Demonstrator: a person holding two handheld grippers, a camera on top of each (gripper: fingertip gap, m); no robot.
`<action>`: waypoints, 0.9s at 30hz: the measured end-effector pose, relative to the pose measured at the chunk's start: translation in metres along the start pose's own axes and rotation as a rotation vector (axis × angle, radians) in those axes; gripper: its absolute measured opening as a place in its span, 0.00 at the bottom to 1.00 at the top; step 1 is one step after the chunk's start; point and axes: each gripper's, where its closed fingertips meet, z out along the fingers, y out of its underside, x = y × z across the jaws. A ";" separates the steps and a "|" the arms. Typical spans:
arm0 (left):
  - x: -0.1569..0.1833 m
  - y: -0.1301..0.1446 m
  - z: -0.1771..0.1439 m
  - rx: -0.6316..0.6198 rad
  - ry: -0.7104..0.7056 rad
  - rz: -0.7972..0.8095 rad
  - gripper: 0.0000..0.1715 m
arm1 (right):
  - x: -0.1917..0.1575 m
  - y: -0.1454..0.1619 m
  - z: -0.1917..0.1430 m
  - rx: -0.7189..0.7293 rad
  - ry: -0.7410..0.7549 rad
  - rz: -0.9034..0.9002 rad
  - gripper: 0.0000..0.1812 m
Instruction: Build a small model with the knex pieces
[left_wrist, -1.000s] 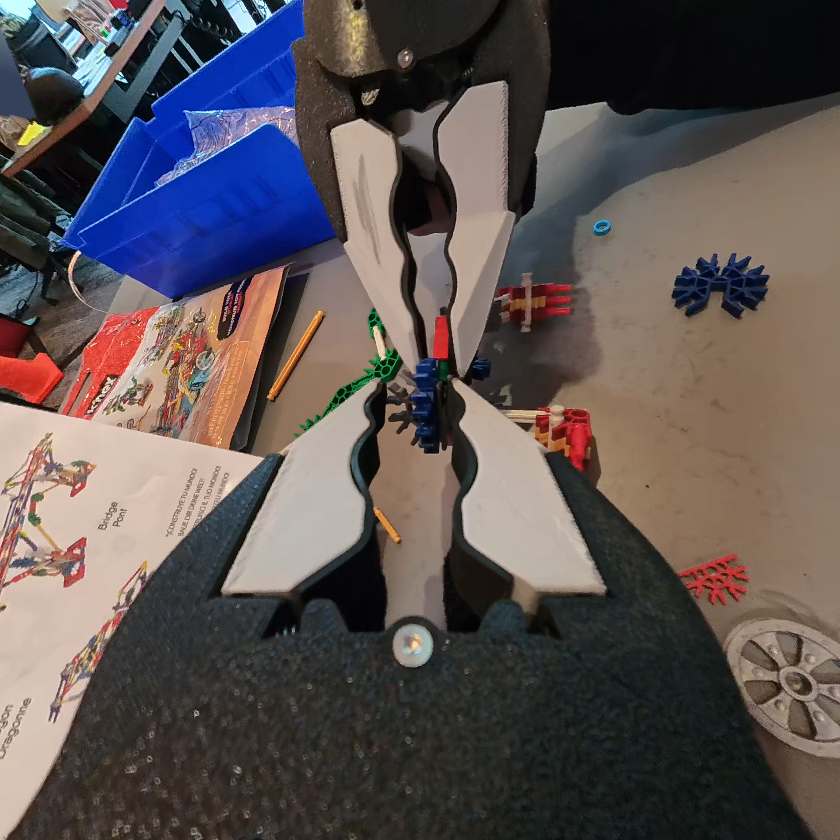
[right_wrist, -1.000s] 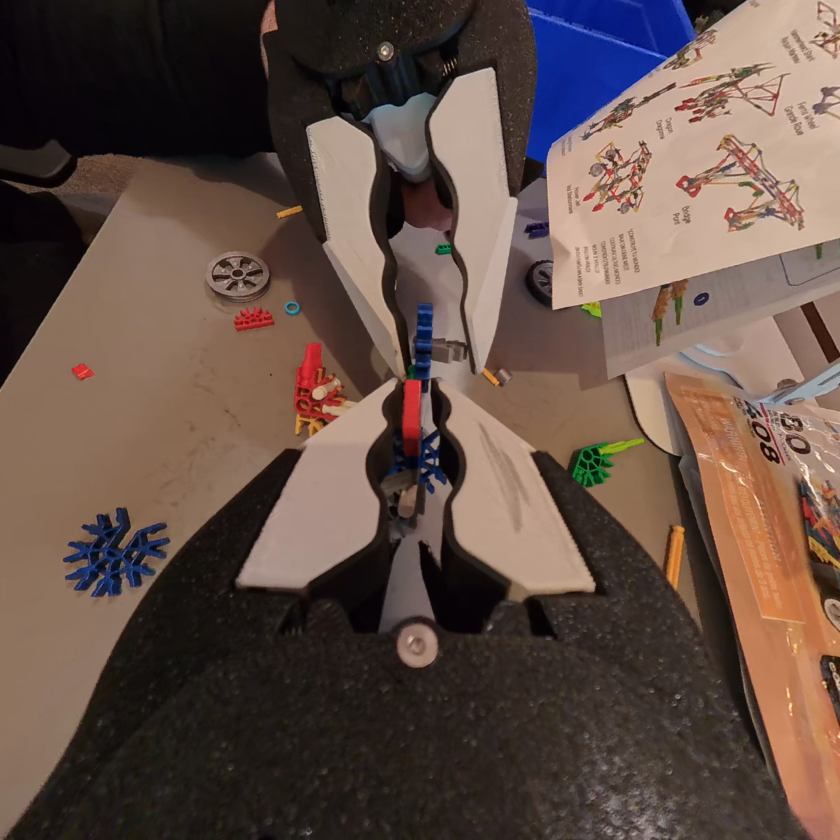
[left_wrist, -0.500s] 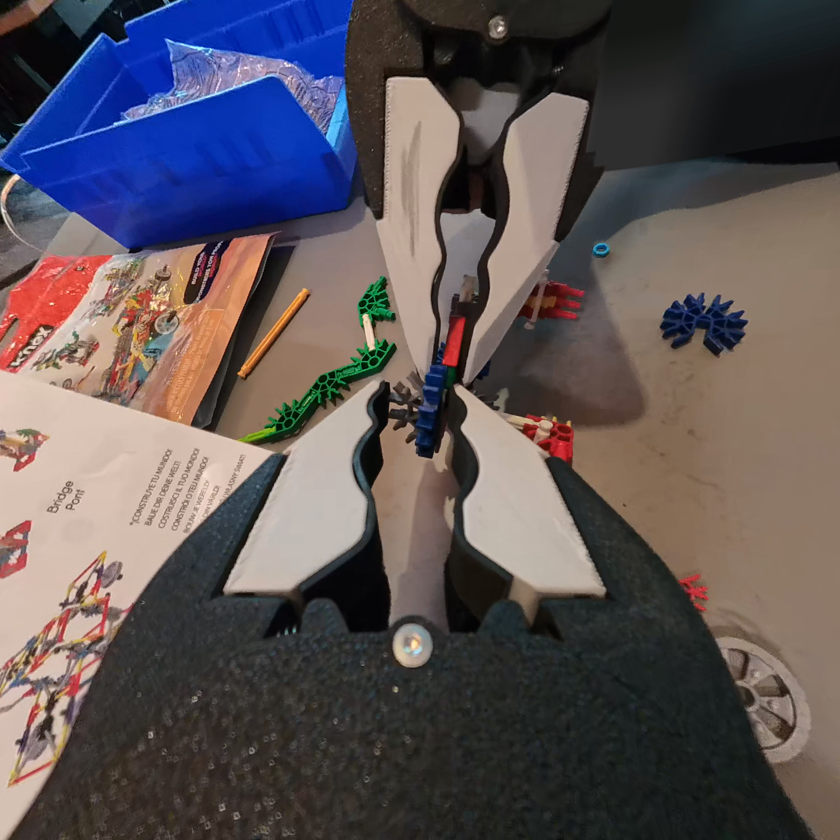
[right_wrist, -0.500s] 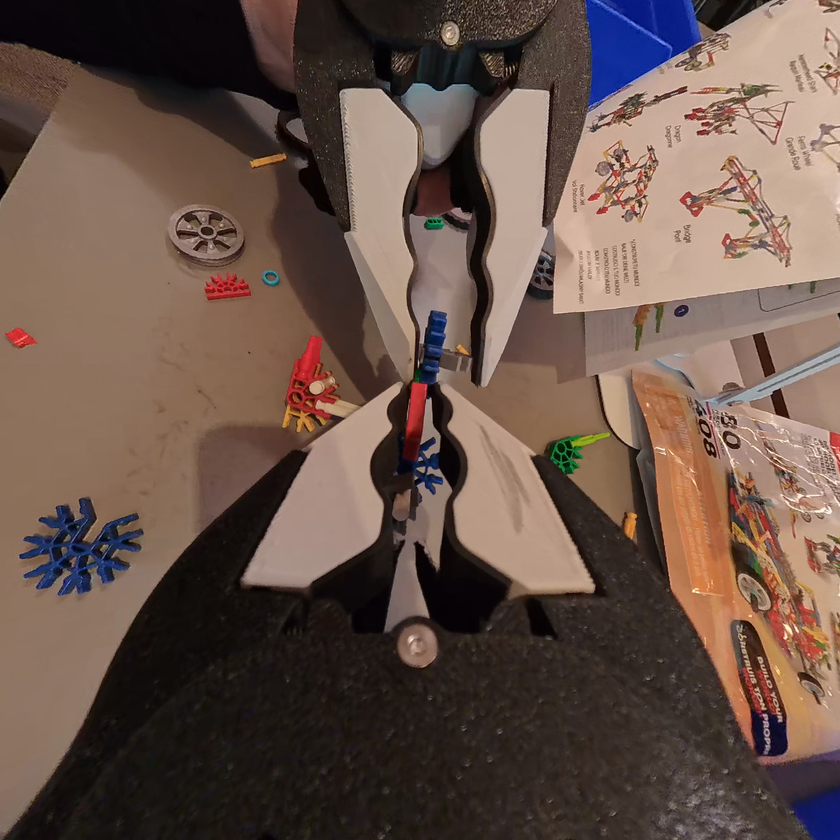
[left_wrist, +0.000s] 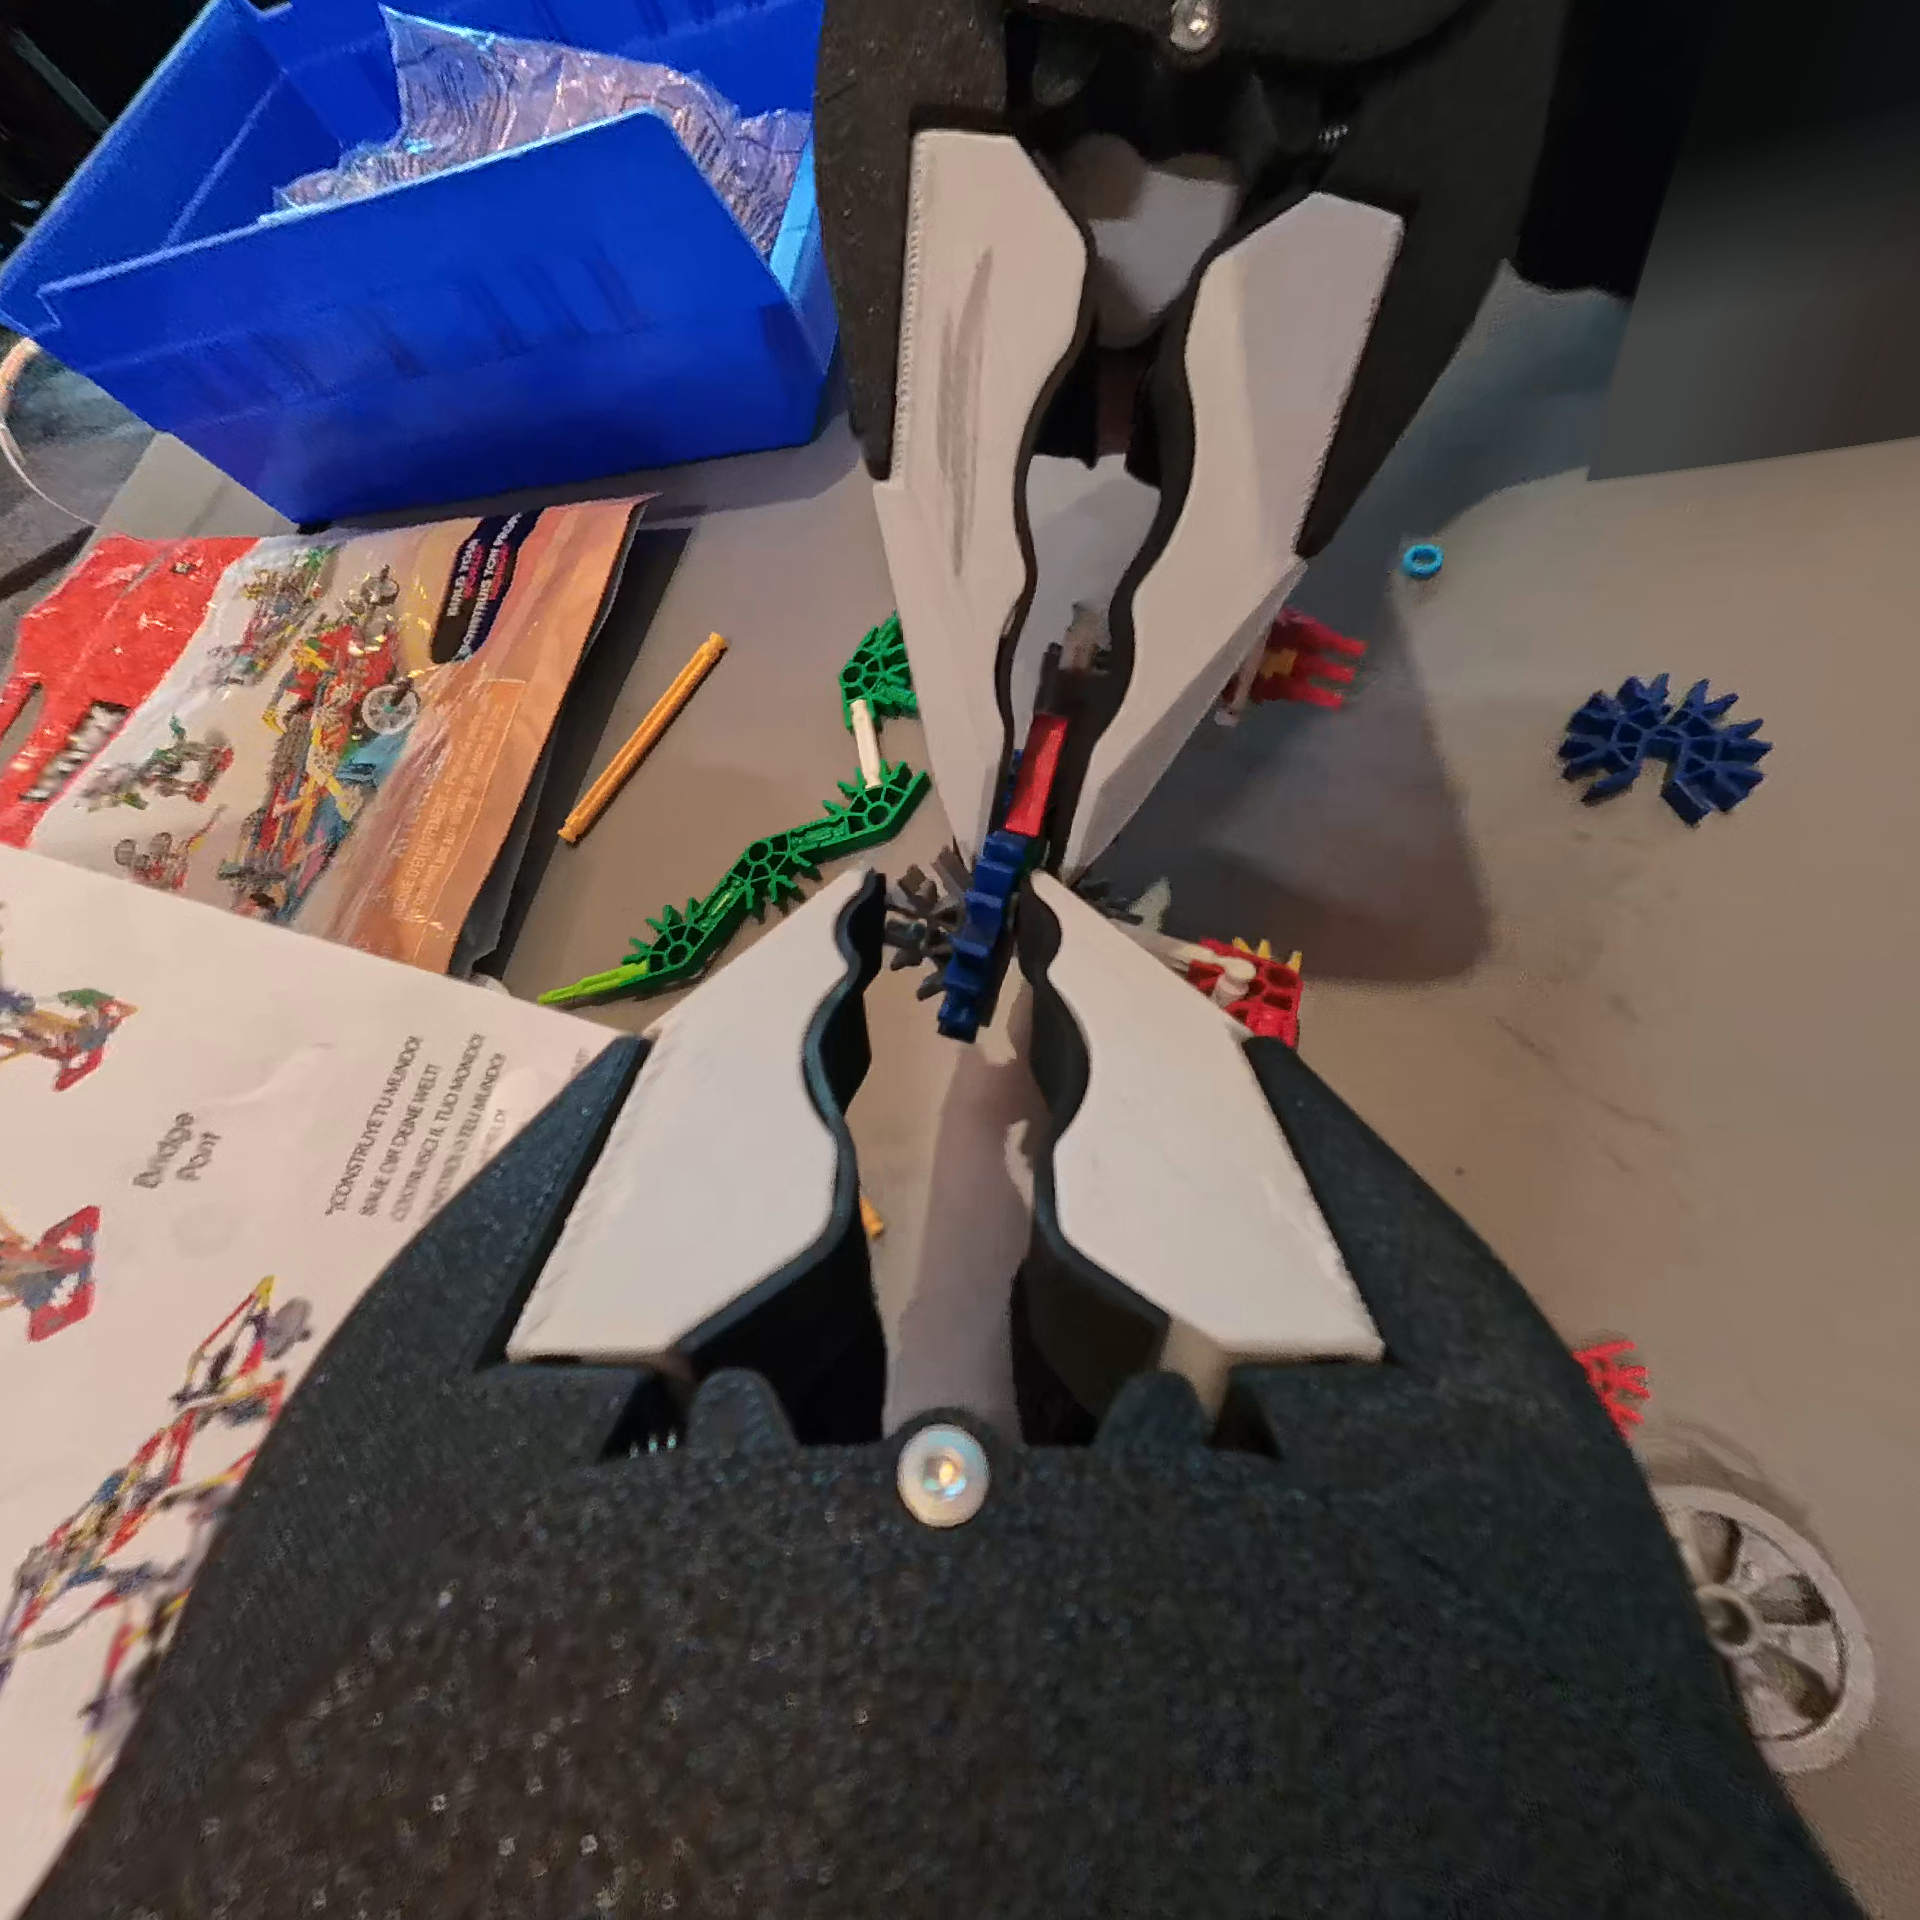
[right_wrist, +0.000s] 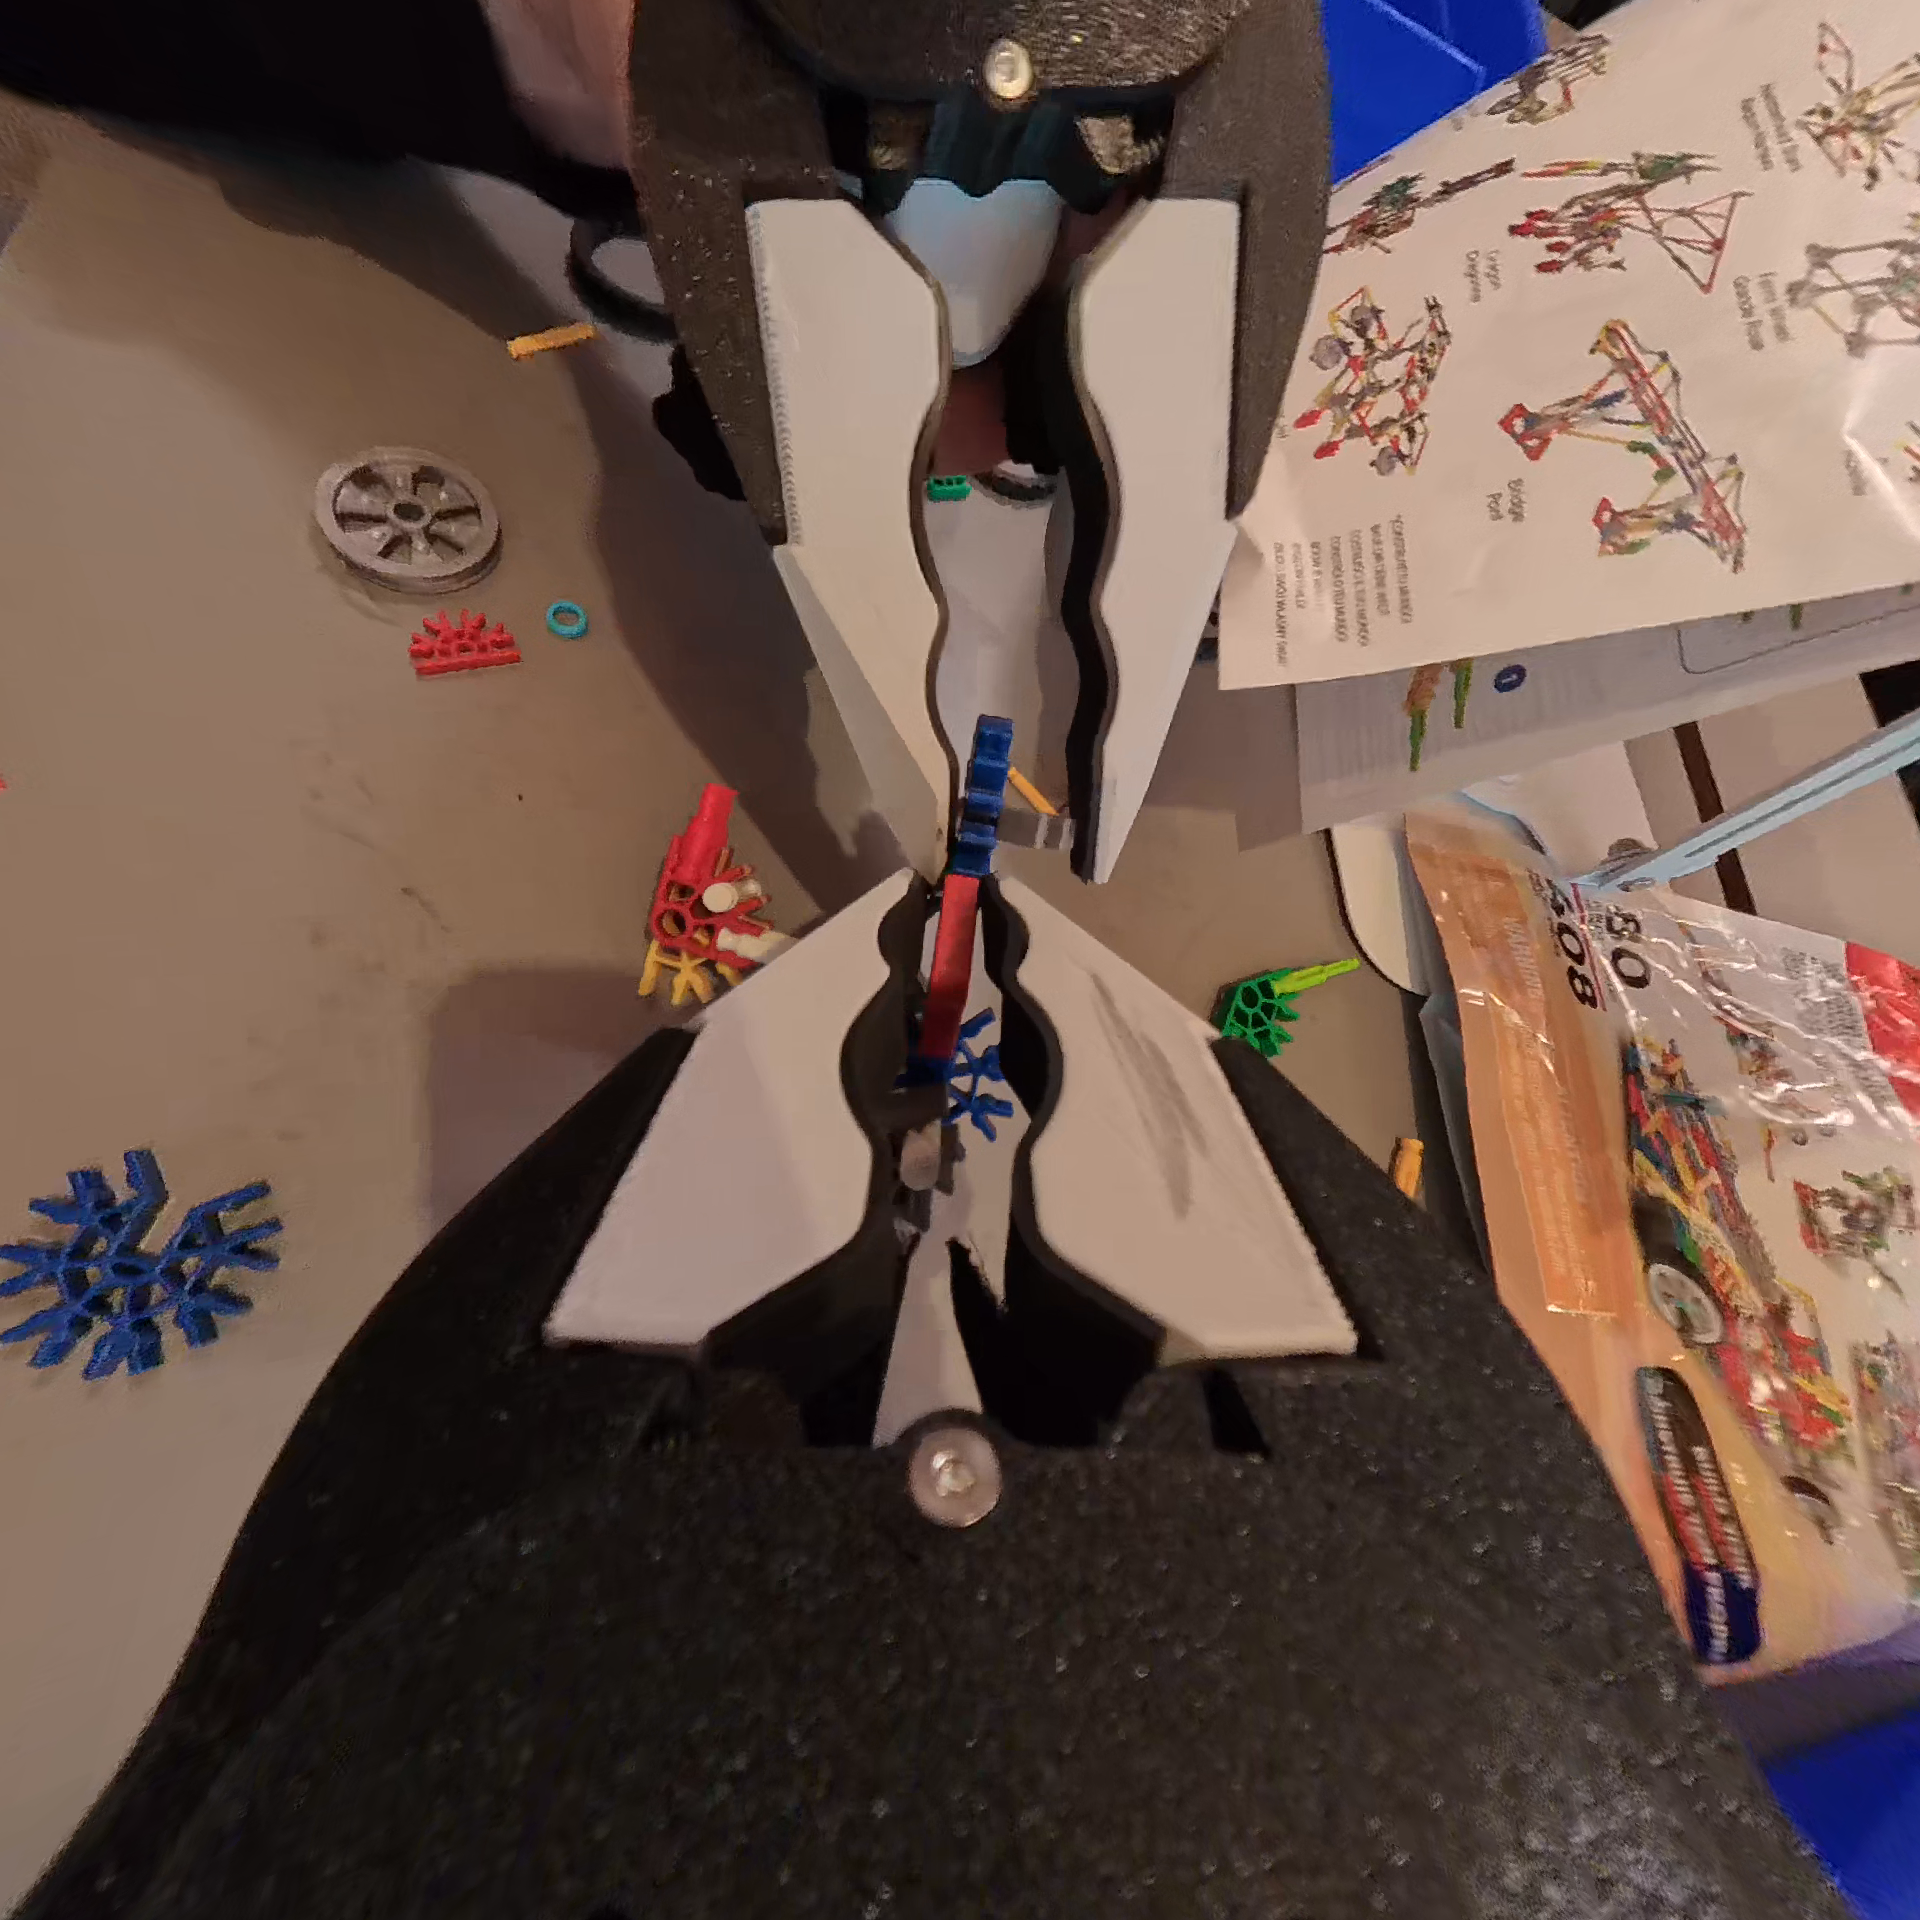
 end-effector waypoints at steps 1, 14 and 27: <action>-0.003 0.000 -0.003 0.008 -0.021 0.007 0.16 | 0.001 -0.001 0.001 0.018 -0.007 0.024 0.04; -0.005 -0.003 -0.003 0.057 0.003 -0.076 0.14 | 0.002 0.013 0.004 -0.015 -0.049 0.113 0.08; -0.022 -0.009 -0.015 0.144 -0.013 -0.252 0.32 | 0.026 0.021 -0.001 0.044 0.005 0.216 0.04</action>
